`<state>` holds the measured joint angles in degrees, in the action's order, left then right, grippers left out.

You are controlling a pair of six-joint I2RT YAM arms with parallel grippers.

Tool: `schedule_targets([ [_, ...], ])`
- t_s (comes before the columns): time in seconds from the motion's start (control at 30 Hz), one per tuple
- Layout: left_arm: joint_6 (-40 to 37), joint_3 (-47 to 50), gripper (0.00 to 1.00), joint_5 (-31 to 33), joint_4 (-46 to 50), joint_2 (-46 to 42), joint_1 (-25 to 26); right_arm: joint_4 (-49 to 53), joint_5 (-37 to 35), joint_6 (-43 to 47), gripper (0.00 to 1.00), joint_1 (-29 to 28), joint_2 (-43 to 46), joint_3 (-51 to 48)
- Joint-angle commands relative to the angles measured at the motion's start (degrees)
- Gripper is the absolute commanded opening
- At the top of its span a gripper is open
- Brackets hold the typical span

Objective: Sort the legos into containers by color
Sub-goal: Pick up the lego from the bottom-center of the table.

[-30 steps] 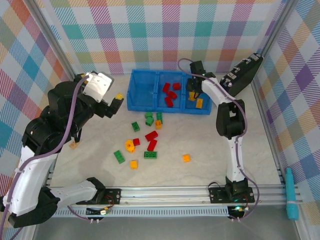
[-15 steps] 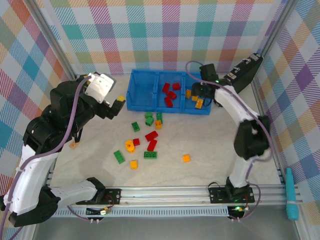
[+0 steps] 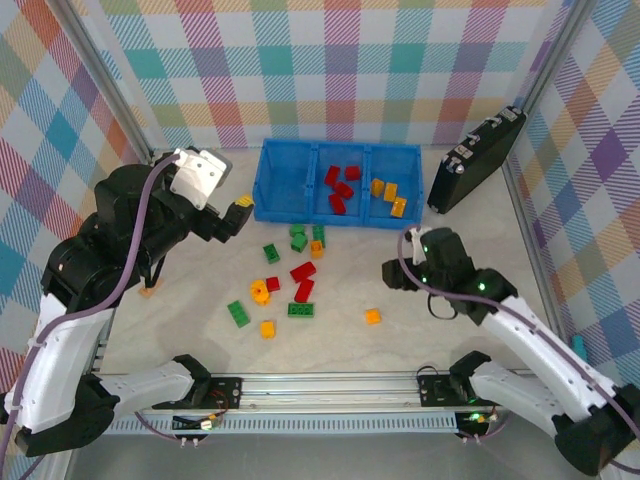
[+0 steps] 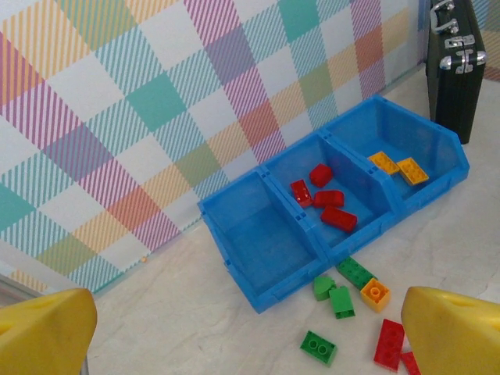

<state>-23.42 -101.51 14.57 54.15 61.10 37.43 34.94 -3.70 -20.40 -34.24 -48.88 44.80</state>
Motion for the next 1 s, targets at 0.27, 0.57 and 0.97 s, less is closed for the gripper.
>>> schedule_targets([
  [0.27, 1.45, -0.54, 1.0, -1.59, 1.79, -1.57, 0.63, -4.03, -5.2, -11.71, 0.64, -15.7, -4.45, -10.64],
  [0.57, 1.58, 0.0, 1.0, -1.56, 2.01, -1.77, 0.63, -5.23, -10.17, -14.68, 0.7, -19.02, -13.19, -10.32],
  [0.97, 1.61, -0.32, 1.0, -1.61, 2.19, -1.5, 0.63, -8.62, -14.52, -16.86, 0.71, -21.09, -21.61, -9.57],
])
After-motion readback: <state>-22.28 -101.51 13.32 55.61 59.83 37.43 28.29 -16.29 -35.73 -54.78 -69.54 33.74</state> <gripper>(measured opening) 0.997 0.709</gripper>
